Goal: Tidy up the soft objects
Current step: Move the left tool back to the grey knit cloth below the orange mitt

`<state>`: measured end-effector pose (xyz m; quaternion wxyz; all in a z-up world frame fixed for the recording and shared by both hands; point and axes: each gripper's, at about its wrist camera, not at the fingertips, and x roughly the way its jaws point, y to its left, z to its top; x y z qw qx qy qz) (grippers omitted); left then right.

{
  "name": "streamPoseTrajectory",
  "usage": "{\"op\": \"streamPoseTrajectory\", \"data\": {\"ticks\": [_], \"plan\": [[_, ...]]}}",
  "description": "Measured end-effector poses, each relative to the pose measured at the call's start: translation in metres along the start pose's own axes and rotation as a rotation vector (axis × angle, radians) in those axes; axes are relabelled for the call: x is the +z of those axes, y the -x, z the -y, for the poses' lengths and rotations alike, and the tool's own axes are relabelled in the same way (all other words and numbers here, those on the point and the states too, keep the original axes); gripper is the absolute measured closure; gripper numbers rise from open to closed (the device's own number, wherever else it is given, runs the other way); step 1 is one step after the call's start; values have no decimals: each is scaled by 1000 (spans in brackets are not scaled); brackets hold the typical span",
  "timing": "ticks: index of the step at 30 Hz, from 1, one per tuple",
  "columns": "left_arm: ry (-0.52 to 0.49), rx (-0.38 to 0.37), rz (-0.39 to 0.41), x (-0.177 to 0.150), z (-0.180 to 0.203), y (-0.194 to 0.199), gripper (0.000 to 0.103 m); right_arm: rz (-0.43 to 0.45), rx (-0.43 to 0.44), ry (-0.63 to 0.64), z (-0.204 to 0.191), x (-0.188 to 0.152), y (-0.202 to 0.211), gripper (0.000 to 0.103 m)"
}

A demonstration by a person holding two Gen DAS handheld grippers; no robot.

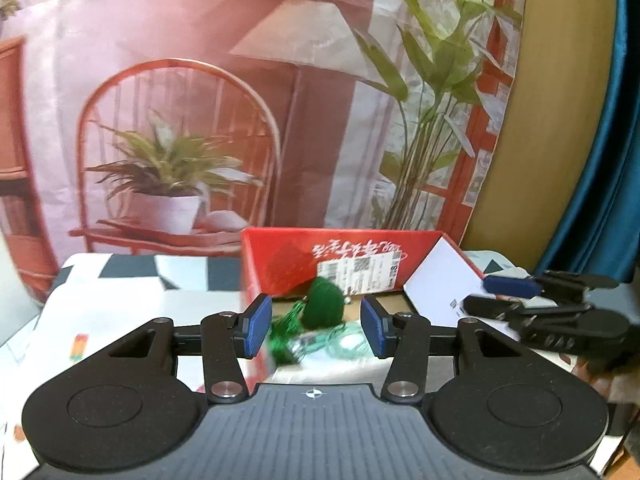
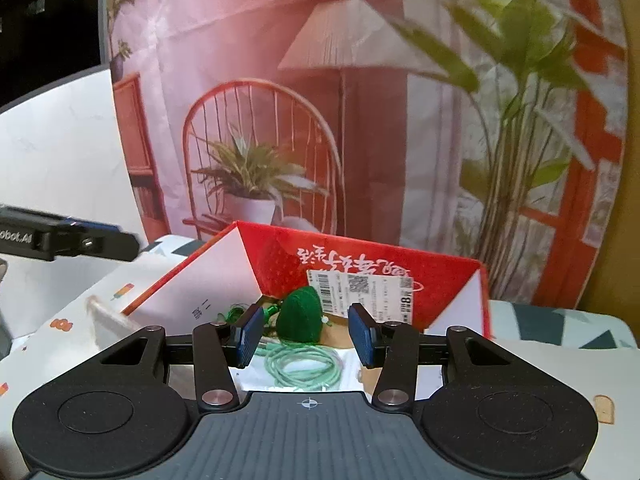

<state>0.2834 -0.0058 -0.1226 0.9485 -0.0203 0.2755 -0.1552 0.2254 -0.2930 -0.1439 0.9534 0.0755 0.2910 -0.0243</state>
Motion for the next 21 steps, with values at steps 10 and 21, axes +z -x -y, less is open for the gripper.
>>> {"op": "streamPoseTrajectory", "data": {"ticks": [10, 21], "plan": [[106, 79, -2, -60, -30, 56, 51, 56, -10, 7, -8, -36, 63, 59], [167, 83, -110, -117, -34, 59, 51, 19, -28, -16, -22, -88, 98, 59]]}}
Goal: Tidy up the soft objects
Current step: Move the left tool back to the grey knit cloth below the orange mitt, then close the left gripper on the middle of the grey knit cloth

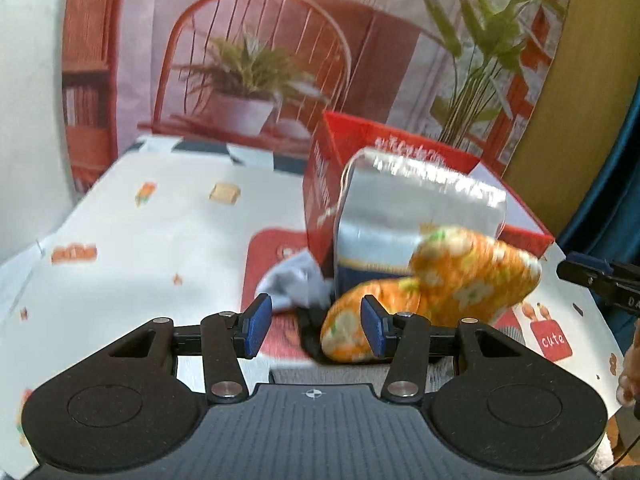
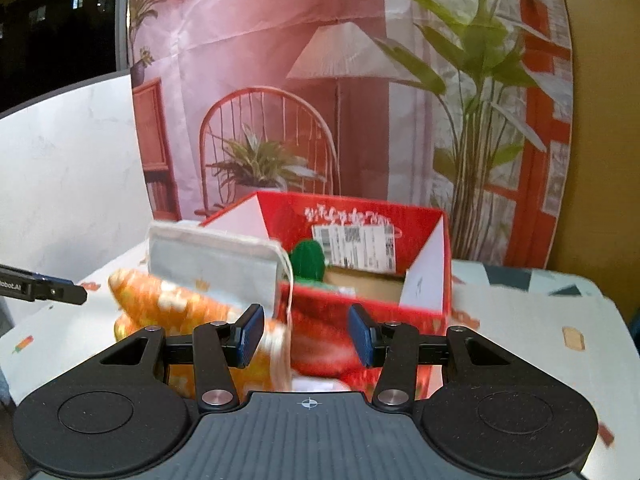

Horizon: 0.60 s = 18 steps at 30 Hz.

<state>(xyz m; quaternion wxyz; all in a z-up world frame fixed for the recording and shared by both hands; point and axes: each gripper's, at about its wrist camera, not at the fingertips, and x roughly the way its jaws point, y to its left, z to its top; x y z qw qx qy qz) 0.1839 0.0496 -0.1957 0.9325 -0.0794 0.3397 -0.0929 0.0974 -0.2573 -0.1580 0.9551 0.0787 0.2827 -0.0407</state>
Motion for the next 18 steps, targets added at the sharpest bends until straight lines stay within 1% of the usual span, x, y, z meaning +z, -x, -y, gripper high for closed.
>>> {"op": "streamPoseTrajectory", "data": {"ticks": [3, 9, 13, 18], "plan": [[17, -10, -40, -8, -2, -8, 51, -30, -5, -10, -2, -14, 1, 59], [6, -26, -107, -23, 2, -23, 51, -111, -14, -44, -3, -42, -8, 59], [12, -30, -128, -31, 1, -26, 51, -143, -19, -65, -4, -52, -14, 59], [18, -30, -145, -37, 0, -28, 51, -171, -15, -70, -3, -56, -22, 59]]}}
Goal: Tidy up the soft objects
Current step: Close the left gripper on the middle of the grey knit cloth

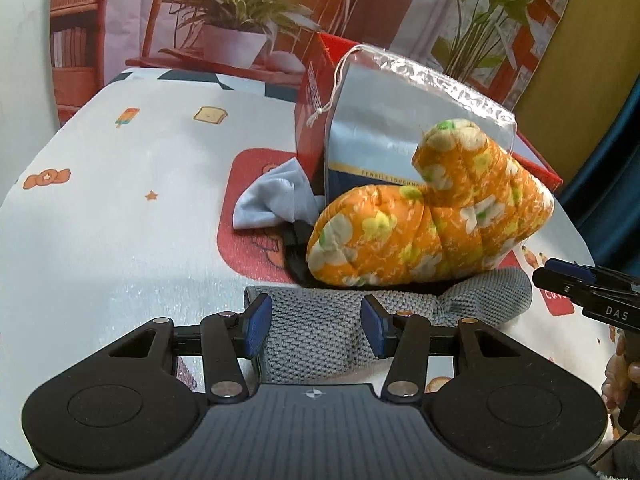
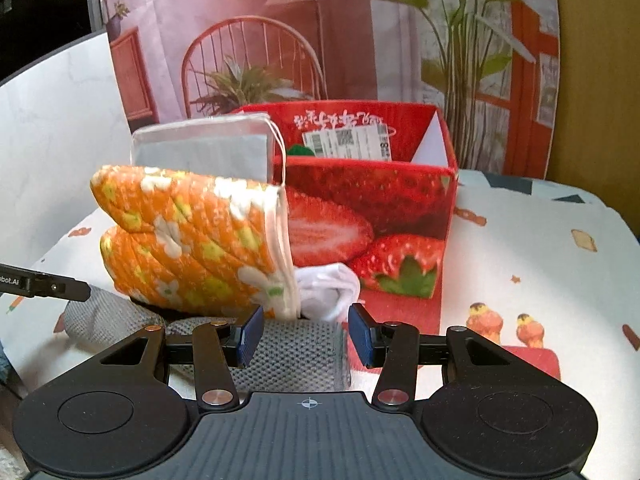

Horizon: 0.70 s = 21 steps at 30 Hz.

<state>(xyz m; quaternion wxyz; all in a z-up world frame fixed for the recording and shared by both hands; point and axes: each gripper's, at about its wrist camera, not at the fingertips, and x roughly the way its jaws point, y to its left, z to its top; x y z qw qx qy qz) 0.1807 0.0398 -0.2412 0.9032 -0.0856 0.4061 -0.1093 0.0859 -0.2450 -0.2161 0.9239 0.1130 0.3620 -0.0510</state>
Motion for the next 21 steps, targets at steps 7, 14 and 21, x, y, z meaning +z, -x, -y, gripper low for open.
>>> {"op": "streamPoseTrajectory", "data": {"ticks": [7, 14, 21], "plan": [[-11, 21, -32, -1, 1, -3, 49, -17, 10, 14, -2, -1, -5, 59], [30, 5, -46, -1, -5, -6, 40, -30, 4, -13, 5, -7, -10, 59], [30, -6, -72, -6, -3, -17, 36, -52, 15, -3, 5, -9, -16, 49]]}}
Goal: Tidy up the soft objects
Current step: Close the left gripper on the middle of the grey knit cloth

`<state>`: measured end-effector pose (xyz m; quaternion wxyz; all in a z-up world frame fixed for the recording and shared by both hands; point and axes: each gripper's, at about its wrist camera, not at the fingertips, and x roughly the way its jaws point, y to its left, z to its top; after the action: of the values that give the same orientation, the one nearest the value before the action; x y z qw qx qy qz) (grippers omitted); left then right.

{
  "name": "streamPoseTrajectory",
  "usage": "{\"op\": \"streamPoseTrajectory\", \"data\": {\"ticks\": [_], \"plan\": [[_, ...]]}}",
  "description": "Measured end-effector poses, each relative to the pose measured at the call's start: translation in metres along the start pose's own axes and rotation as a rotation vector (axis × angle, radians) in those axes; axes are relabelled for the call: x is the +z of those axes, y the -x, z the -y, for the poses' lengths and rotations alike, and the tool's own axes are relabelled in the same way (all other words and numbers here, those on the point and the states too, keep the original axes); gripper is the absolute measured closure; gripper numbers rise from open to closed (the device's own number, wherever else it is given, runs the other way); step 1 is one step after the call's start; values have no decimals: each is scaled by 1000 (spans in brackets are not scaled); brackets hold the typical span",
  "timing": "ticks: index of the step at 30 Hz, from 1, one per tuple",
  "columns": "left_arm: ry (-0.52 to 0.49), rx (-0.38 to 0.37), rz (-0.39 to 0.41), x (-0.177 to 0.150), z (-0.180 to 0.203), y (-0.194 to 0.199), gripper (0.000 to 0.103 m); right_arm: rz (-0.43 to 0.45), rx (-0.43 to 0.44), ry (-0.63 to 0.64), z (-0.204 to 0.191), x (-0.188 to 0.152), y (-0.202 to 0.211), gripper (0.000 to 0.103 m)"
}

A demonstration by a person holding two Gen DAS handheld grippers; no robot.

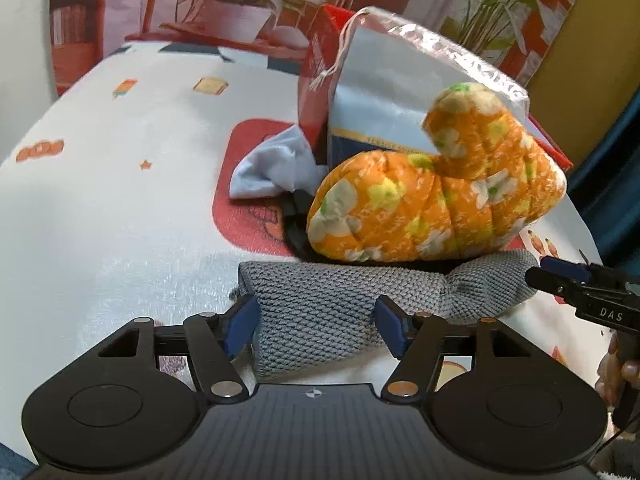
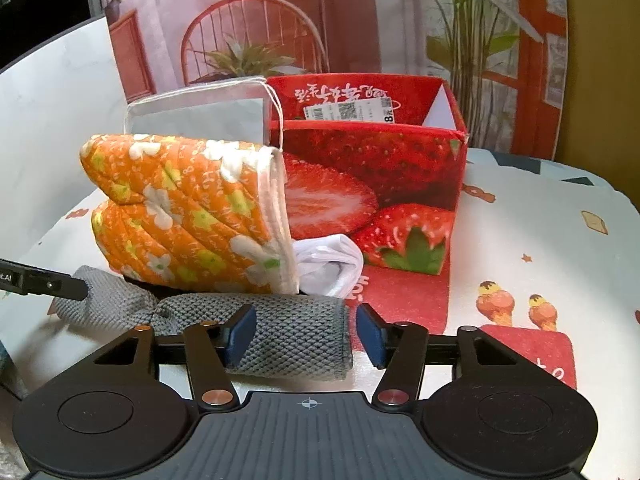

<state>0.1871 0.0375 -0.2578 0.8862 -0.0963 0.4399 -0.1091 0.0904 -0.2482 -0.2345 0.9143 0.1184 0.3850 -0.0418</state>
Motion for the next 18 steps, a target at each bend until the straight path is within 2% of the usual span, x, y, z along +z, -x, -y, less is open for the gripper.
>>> {"op": "streamPoseTrajectory", "data": {"ticks": [5, 9, 12, 14, 17, 18], "plan": [[27, -6, -27, -1, -5, -15, 35, -58, 14, -26, 2, -4, -19, 49], [2, -13, -19, -1, 1, -18, 28, -82, 14, -42, 3, -5, -33, 48], [-21, -1, -16, -1, 6, -21, 28, -90, 23, -62, 4, -5, -39, 47], [-26, 0, -16, -1, 7, -21, 30, -91, 29, -70, 4, -6, -40, 49], [-6, 10, -11, -1, 4, -20, 44, -89, 26, -66, 3, -8, -41, 50], [2, 15, -8, -1, 2, -19, 52, -91, 24, -63, 3, -8, -42, 51]]}}
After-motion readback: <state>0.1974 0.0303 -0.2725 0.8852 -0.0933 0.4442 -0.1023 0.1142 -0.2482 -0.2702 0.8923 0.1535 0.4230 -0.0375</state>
